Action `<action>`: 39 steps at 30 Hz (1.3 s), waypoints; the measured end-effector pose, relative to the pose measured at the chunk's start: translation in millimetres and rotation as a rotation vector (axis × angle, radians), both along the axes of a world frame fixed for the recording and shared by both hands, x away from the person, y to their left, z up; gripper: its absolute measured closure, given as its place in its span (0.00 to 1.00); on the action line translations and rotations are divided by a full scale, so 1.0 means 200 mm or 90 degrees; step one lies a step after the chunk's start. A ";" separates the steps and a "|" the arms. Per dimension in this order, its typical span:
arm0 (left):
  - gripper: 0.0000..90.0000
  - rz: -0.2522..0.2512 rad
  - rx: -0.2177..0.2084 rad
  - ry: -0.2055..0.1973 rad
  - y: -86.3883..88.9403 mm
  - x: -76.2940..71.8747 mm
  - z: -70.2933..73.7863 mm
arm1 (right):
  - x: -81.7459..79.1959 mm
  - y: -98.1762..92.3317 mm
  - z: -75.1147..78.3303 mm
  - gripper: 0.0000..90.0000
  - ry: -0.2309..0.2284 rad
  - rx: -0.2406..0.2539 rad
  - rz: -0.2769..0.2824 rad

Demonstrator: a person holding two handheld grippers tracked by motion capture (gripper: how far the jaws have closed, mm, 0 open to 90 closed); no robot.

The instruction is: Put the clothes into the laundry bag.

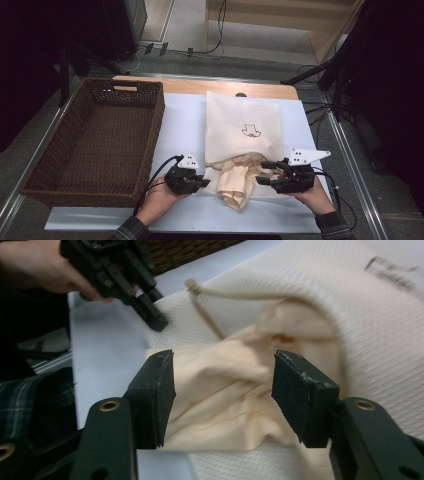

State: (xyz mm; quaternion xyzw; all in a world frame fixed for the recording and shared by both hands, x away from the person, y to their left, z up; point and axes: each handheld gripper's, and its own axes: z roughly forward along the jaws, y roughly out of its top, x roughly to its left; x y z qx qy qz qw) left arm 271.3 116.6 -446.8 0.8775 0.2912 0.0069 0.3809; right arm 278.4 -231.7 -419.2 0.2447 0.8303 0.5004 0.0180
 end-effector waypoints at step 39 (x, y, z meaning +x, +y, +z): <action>0.93 -0.005 -0.007 0.033 0.00 0.00 -0.04 | -0.05 0.21 -0.14 0.95 -0.016 -0.031 -0.015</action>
